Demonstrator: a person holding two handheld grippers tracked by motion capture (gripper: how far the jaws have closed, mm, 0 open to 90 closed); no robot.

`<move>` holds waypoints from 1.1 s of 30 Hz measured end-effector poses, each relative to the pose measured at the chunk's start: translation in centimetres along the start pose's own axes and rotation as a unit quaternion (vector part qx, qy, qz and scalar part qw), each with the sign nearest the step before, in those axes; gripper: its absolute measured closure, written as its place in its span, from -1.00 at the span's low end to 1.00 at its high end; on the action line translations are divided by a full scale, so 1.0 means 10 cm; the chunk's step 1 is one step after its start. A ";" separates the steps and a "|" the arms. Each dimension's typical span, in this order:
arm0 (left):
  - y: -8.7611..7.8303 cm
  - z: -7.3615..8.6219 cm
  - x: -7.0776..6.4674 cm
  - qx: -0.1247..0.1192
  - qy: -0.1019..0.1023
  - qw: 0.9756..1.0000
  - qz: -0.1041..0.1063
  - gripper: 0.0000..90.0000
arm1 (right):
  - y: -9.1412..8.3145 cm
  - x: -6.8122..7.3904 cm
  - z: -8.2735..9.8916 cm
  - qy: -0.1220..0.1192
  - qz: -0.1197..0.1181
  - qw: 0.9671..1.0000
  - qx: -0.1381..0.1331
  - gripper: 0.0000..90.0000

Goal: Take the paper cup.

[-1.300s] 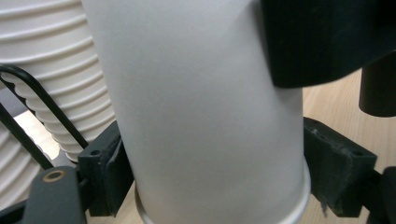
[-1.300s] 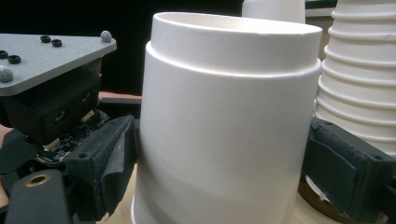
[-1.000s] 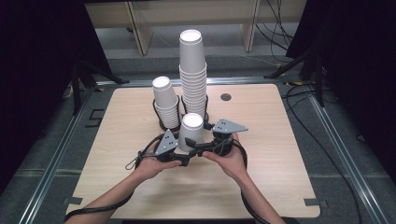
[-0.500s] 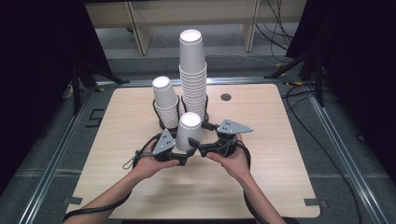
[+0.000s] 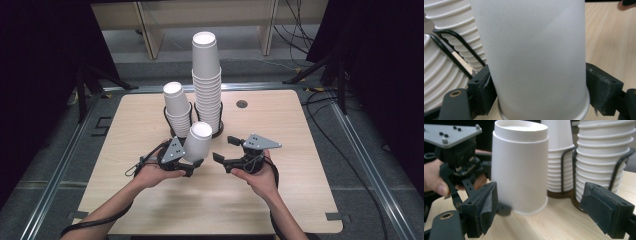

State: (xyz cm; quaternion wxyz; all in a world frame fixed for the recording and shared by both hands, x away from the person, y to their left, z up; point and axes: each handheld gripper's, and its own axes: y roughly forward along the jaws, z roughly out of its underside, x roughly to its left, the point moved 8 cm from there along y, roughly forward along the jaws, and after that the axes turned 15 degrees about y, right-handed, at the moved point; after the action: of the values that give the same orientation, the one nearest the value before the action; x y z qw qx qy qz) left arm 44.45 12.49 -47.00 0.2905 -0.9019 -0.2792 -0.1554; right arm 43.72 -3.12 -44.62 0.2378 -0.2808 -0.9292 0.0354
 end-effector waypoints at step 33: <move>-0.25 0.26 0.08 0.101 0.138 0.979 0.114 -0.54 | -0.30 -0.25 0.29 0.035 0.042 0.998 0.009 -0.66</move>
State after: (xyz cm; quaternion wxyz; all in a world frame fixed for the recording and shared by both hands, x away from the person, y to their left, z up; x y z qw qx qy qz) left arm 43.90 16.11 -47.61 0.4316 -0.8638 -0.1462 -0.2148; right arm 42.70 -6.78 -47.69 0.2711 -0.3186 -0.9072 0.0437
